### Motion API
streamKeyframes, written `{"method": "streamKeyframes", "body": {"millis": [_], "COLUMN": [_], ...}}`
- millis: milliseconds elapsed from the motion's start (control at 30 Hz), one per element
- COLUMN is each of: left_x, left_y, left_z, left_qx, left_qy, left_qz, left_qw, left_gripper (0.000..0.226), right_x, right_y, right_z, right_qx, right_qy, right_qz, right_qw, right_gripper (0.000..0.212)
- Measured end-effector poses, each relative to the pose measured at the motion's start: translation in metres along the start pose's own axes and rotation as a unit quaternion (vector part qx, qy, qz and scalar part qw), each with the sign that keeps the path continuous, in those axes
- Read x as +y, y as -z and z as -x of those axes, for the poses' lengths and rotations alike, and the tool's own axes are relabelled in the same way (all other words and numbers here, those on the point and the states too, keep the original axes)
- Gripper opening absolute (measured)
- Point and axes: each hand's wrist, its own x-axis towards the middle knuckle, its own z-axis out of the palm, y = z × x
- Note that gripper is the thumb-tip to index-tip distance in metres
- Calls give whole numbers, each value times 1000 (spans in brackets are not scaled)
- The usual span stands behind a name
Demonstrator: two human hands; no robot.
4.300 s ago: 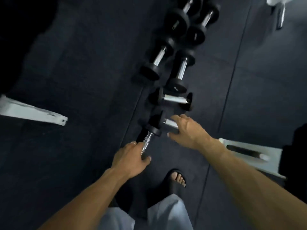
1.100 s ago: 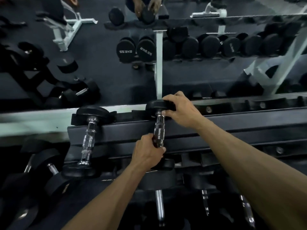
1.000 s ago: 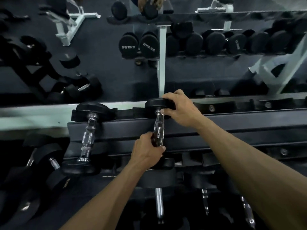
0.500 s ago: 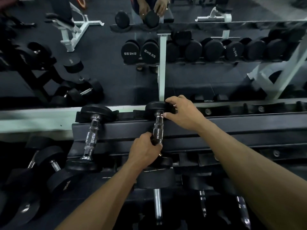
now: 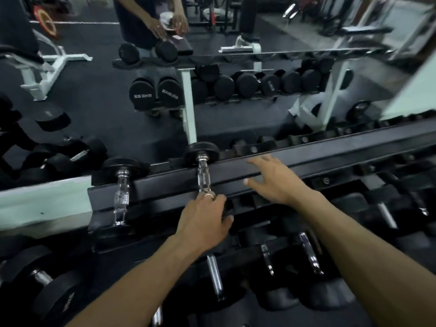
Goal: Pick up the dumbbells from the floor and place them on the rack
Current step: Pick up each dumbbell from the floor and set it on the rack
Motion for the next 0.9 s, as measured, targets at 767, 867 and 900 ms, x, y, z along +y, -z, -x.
{"method": "streamKeyframes", "body": {"millis": [767,867,900], "left_x": [357,400,411], "left_y": [-242,-293,-311], "left_z": [176,210,219], "left_qx": [-281,-323,-337], "left_qy": [-396,-401,-404], "left_qz": [-74,-67,-67], "left_qw": [871,854,848], "left_gripper": [47,47,48], "right_x": [267,298,306], "right_y": [-128,-174,-191], "right_z": [510,580,599], "right_qx": [37,31,25], "right_qy": [-430,-480,-497], "right_qz": [-133,-166,-180], "right_qw": [892,861,849], "right_gripper": [69,67,66]}}
